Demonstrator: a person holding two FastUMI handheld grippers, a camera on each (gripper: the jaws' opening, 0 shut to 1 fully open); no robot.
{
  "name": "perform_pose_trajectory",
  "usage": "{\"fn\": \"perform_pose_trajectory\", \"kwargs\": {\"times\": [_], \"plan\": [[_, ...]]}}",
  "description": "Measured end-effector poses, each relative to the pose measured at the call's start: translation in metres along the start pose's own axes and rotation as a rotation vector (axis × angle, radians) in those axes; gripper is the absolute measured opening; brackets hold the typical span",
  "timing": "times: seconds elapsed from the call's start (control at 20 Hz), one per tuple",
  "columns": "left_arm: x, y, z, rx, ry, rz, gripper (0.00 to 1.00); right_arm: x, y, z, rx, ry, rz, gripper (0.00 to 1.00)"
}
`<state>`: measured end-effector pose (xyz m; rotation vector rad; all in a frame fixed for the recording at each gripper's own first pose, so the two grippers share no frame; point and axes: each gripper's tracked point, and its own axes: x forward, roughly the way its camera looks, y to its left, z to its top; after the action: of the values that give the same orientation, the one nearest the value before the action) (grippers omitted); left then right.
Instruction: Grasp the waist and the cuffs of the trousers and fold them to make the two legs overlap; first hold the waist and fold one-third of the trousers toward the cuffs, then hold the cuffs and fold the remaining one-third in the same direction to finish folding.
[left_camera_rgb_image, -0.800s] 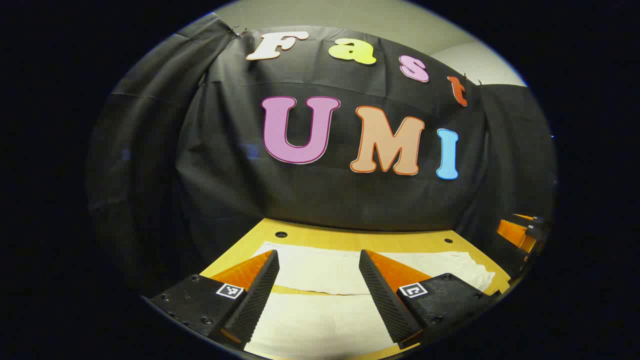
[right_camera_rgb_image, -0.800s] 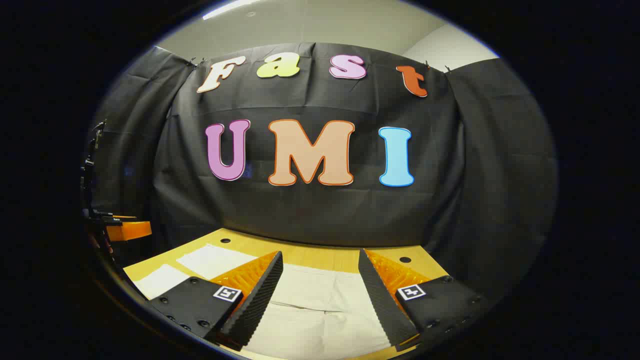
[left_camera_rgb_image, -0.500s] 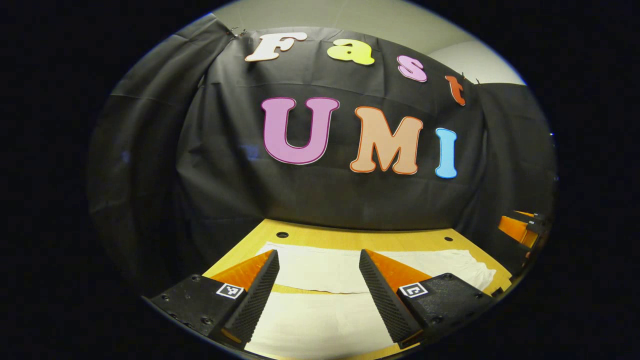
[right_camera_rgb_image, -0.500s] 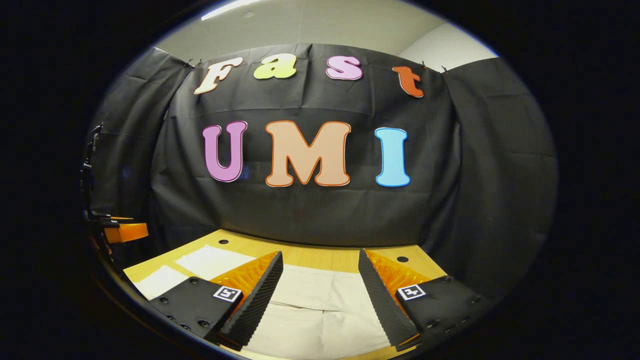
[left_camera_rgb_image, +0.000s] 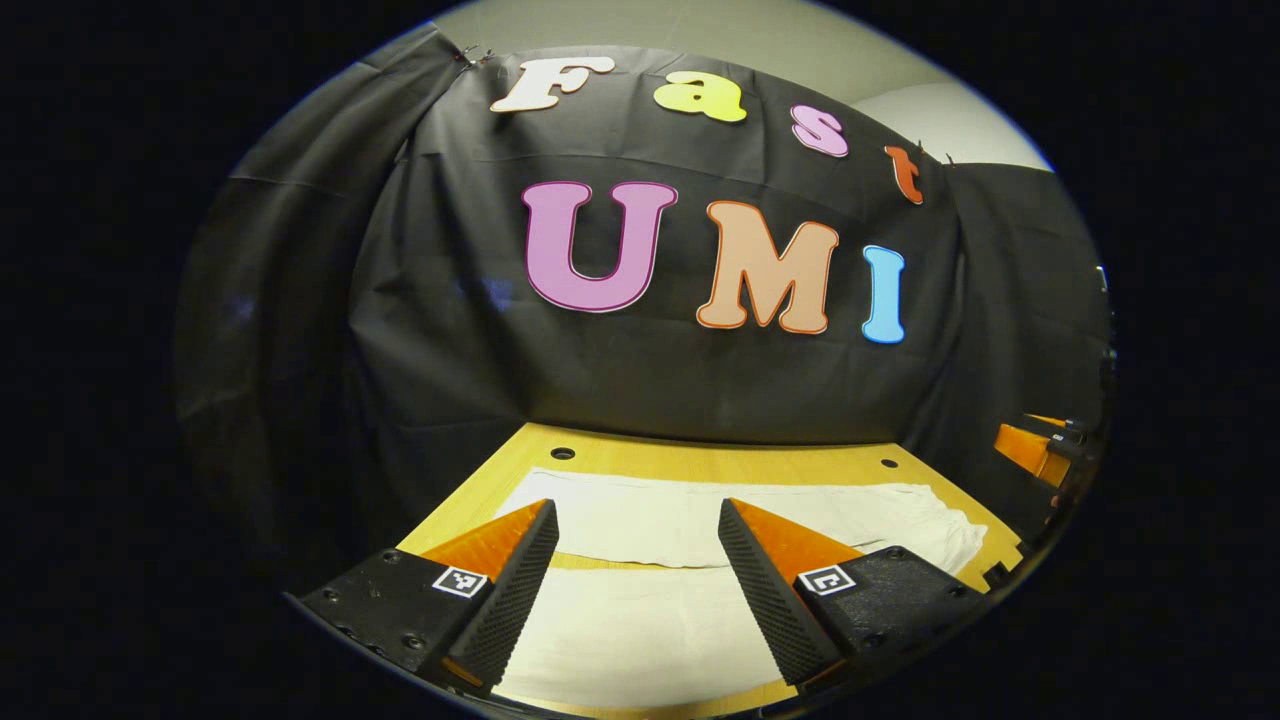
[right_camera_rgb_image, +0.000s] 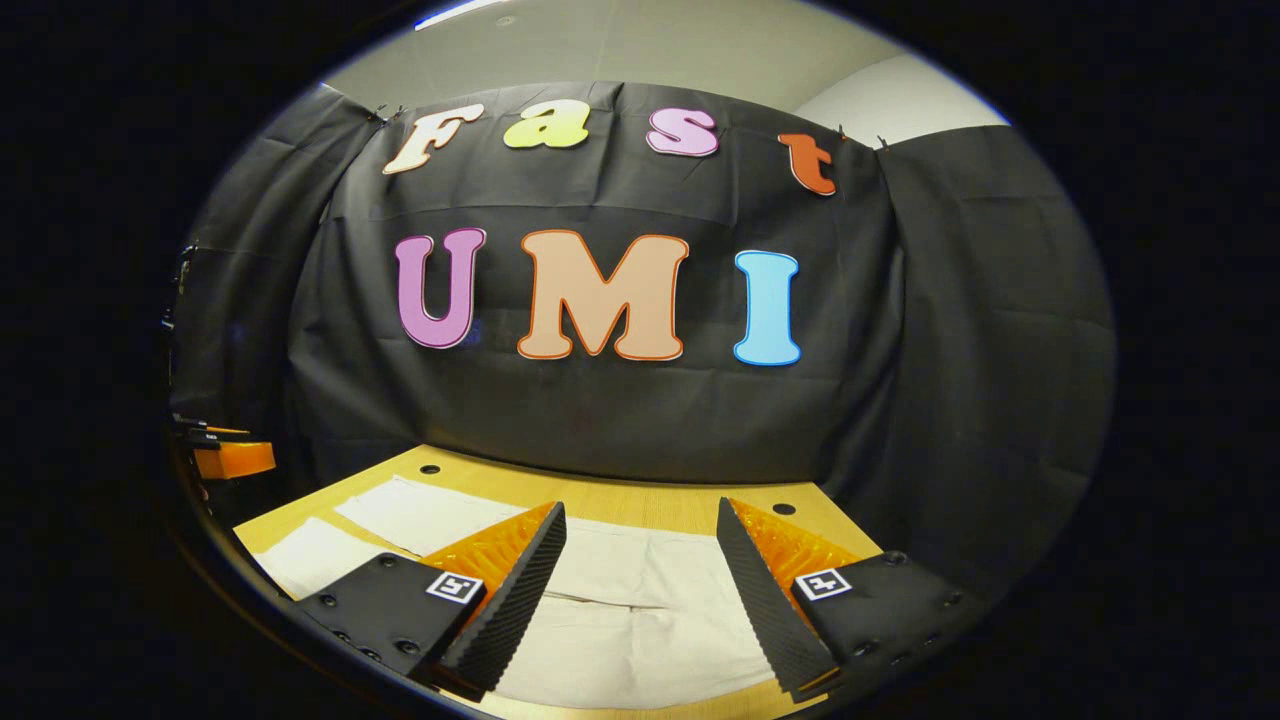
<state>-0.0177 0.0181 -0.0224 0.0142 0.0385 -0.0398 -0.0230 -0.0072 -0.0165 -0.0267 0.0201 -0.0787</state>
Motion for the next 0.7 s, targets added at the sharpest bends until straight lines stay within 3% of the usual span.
{"fn": "perform_pose_trajectory", "kwargs": {"times": [0.4,0.7], "plan": [[-0.01,0.02,-0.051,0.113,0.14,-0.107,0.96,-0.011,0.0,-0.012,0.012,0.02,-0.044,0.98],[-0.031,0.027,-0.127,0.305,0.374,-0.29,0.96,-0.023,-0.016,-0.031,0.03,0.065,-0.095,0.98]]}}
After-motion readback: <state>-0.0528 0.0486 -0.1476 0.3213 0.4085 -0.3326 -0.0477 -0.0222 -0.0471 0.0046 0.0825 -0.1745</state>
